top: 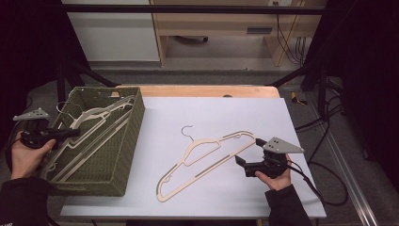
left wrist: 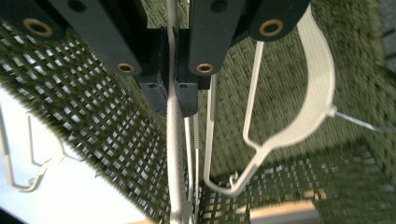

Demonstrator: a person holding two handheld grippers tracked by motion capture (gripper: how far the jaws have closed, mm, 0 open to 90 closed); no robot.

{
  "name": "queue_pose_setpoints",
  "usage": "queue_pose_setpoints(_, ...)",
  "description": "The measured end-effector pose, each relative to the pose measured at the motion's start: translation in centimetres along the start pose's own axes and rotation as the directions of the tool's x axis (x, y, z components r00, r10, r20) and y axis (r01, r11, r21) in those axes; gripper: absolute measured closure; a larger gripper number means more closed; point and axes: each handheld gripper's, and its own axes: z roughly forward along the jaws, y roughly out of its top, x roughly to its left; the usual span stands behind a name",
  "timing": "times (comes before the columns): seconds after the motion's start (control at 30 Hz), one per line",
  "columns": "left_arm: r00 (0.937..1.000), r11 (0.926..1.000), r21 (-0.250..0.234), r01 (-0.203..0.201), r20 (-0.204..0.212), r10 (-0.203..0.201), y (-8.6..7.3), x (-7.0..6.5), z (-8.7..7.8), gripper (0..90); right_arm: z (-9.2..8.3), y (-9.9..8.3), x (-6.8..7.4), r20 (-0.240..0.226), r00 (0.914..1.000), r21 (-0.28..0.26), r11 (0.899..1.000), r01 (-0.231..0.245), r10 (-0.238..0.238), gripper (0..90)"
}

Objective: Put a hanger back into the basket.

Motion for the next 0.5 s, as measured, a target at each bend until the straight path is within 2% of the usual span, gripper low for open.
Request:
queue_pose_setpoints(0.1, 0.9999, 0.9999, 0.009, 0.013, 0.002, -0.013, -0.1, -0.1, 0.6, 85.7, 0.0, 0.0, 0.0, 0.0, 1.0, 0.0, 1.0, 0.001, -0.001, 2.5)
queue_pose_setpoints(0.2, 0.9997, 0.9989, 0.041, 0.024, -0.004, -0.024, -0.3, -0.1, 1.3, 85.2, -0.1, 0.0, 0.0, 0.001, 1.0, -0.002, 1.0, 0.001, -0.001, 2.5)
queue_pose_setpoints(0.3, 0.9983, 0.9975, 0.04, 0.058, -0.007, -0.058, -0.7, 0.2, 1.7, 84.5, -0.1, 0.0, -0.1, -0.002, 1.0, -0.002, 1.0, 0.007, -0.007, 2.5)
queue_pose_setpoints(0.5, 0.992, 0.9945, 0.049, 0.092, -0.091, -0.087, -1.1, 0.8, 1.5, 80.4, 0.0, 0.0, 0.0, -0.001, 1.0, -0.002, 1.0, -0.002, 0.002, 2.4)
